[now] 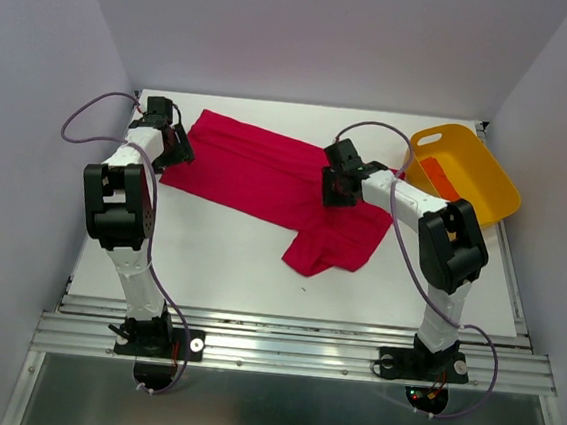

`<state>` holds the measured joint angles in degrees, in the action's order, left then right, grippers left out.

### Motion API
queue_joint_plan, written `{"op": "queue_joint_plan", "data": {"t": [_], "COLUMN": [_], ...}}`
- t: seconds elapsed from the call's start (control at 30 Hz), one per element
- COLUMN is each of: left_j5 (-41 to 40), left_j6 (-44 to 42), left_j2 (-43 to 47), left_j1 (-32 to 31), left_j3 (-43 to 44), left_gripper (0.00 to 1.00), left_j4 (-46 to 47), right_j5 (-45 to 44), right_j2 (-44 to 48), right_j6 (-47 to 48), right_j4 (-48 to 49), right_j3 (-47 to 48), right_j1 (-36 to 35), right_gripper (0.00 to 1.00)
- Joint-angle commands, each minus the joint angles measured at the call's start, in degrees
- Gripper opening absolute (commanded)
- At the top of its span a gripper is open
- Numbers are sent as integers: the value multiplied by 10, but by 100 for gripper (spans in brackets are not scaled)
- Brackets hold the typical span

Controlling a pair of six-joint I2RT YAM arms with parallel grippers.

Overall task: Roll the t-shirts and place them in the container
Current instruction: Fold the T-shirt at the center of the board.

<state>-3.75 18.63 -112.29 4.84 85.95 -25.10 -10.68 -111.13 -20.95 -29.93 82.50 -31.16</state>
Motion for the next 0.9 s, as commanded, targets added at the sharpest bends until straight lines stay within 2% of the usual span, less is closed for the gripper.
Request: {"op": "queue_joint_plan", "data": {"t": [0.0,0.27,0.5,0.73,0.87], "left_j5": [-13,-21,-16,-15,-13], "left_j6": [-10,-4,0,2,2], "left_j2": [34,37,39,37,36], "left_j1": [1,5,5,5,5], "left_j3": [-3,-11,-13,-10,-7], "left_gripper": [80,80,80,80,80], "left_j4": [0,2,3,0,-1], "right_j5": [-28,38,87,136,117], "right_j2": [13,47,41,0,-13], "right_j6": [-8,-9,-8,2,-1], "right_j4": [-12,0,17,26,26], "right_j3": [9,-3,13,30,37], "right_j1": [1,1,-19,-24,-24], "right_gripper": [45,39,27,24,24]}}
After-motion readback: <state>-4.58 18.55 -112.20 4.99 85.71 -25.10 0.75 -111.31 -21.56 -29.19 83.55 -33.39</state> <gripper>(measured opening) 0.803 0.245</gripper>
